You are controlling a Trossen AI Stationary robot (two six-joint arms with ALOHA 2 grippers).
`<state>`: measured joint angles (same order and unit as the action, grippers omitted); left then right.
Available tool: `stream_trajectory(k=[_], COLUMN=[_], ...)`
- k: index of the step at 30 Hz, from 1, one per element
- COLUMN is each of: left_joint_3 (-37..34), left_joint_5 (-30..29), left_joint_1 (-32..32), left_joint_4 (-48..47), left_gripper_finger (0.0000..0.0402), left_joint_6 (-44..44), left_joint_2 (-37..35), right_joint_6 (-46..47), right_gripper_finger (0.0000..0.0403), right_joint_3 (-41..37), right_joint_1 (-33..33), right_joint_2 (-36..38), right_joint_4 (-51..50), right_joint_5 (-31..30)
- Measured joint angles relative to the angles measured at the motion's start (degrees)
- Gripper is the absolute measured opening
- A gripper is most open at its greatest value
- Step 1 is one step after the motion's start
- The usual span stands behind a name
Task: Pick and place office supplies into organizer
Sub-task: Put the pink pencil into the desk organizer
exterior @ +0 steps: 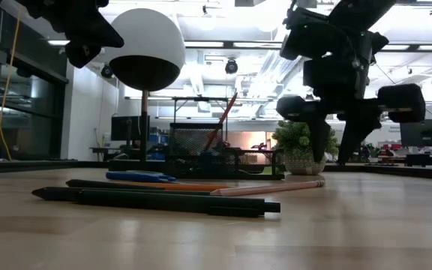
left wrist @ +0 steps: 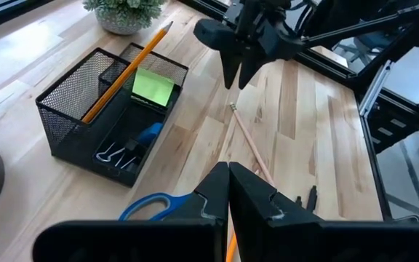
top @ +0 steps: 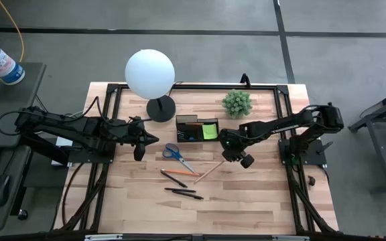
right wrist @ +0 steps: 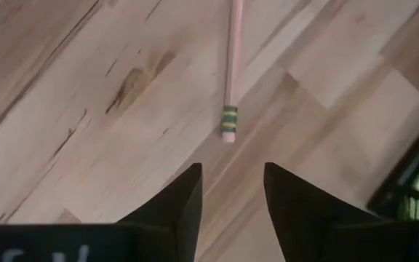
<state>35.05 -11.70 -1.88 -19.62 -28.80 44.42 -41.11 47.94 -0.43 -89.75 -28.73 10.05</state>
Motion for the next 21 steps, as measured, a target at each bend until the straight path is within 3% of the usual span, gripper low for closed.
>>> stream_trajectory(k=[9,21], left_joint_3=[0.0,0.0], left_joint_5=[-1.04,-0.97], left_joint_1=[-0.02,0.01], left_joint_4=[0.1,0.11], left_gripper_finger=[0.0001,0.0001], left_joint_6=[-0.15,-0.33], left_joint_2=[0.0,0.0], right_joint_6=[-1.36,-1.34], right_gripper_finger=[0.0138,0.0137], right_joint_3=[0.0,0.0], right_joint_1=[0.07,0.89], right_joint_2=[-3.4,-4.2], right_joint_4=[7.85,6.82], right_joint_5=[0.24,0.83])
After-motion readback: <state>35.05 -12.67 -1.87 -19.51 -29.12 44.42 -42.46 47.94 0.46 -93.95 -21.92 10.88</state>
